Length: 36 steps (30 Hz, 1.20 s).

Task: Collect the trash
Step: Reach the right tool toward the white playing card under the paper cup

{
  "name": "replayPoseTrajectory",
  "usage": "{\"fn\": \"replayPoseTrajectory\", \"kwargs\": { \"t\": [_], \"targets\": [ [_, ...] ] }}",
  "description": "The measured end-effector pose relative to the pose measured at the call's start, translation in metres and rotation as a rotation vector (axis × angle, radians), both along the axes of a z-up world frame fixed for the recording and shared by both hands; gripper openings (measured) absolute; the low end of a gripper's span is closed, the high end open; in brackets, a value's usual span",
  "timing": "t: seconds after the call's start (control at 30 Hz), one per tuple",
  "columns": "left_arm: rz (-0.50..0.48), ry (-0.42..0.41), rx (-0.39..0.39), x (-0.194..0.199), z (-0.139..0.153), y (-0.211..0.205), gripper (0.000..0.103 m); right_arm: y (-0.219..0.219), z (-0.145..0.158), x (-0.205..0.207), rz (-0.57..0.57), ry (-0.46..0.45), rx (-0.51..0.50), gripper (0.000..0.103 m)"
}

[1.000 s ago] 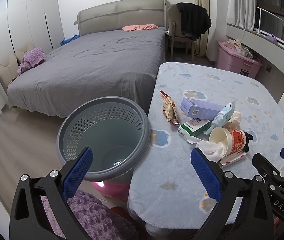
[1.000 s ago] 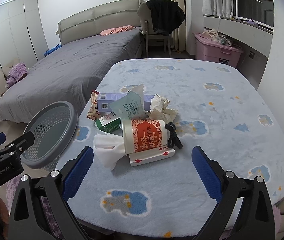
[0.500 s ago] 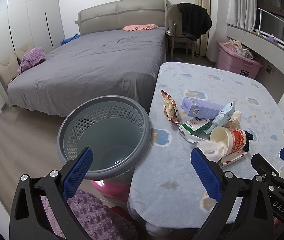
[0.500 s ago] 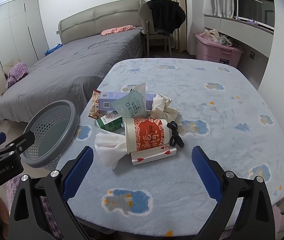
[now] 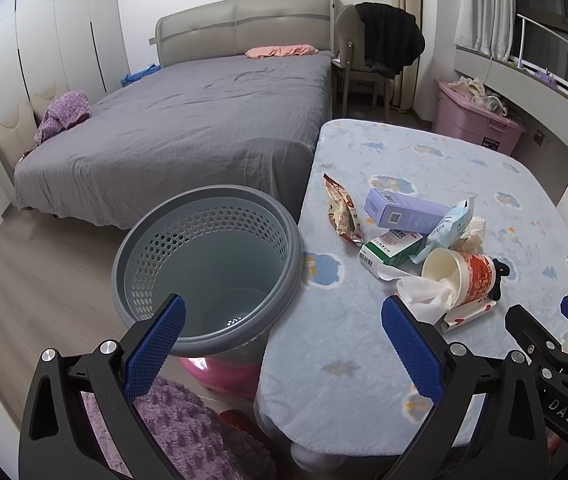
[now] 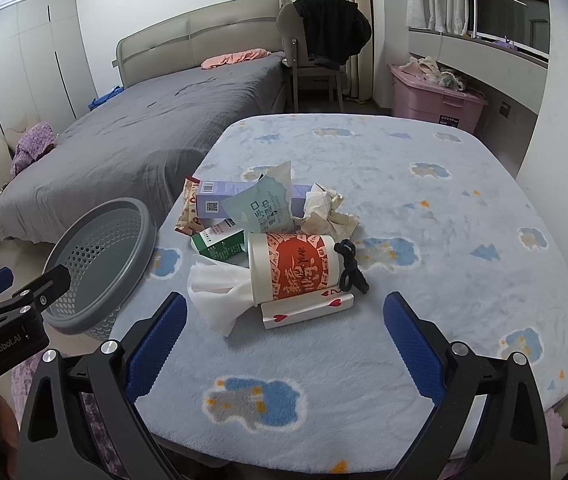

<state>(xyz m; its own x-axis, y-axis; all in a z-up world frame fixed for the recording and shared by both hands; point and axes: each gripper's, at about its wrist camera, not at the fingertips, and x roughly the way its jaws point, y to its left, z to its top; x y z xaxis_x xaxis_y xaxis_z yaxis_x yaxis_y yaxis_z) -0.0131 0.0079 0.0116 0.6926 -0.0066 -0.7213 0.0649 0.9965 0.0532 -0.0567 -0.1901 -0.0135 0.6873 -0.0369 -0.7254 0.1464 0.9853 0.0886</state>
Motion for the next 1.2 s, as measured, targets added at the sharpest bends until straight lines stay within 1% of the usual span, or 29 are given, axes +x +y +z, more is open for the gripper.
{"fn": "replayPoseTrajectory", "kwargs": {
  "t": [0.2, 0.4, 0.63, 0.73, 0.97, 1.2],
  "targets": [
    [0.0, 0.004, 0.0, 0.001, -0.003, -0.001, 0.097, -0.006, -0.005, 0.0, -0.005, 0.006, -0.002, 0.094],
    [-0.009, 0.019, 0.003, 0.003, -0.013, -0.007, 0.097, -0.023, -0.018, -0.002, -0.03, 0.023, -0.002, 0.094],
    [-0.027, 0.044, 0.009, 0.01, -0.027, -0.018, 0.097, -0.038, -0.046, 0.005, -0.025, 0.08, 0.005, 0.094],
    [-0.031, 0.057, 0.014, 0.013, -0.033, -0.021, 0.097, -0.045, -0.058, 0.01, -0.025, 0.101, 0.037, 0.094],
    [-0.033, 0.084, 0.03, 0.021, -0.046, -0.026, 0.097, -0.046, -0.078, 0.026, 0.026, 0.13, 0.067, 0.094],
    [-0.035, 0.104, 0.036, 0.028, -0.054, -0.029, 0.097, -0.048, -0.088, 0.044, 0.065, 0.163, 0.087, 0.094]
  ]
}}
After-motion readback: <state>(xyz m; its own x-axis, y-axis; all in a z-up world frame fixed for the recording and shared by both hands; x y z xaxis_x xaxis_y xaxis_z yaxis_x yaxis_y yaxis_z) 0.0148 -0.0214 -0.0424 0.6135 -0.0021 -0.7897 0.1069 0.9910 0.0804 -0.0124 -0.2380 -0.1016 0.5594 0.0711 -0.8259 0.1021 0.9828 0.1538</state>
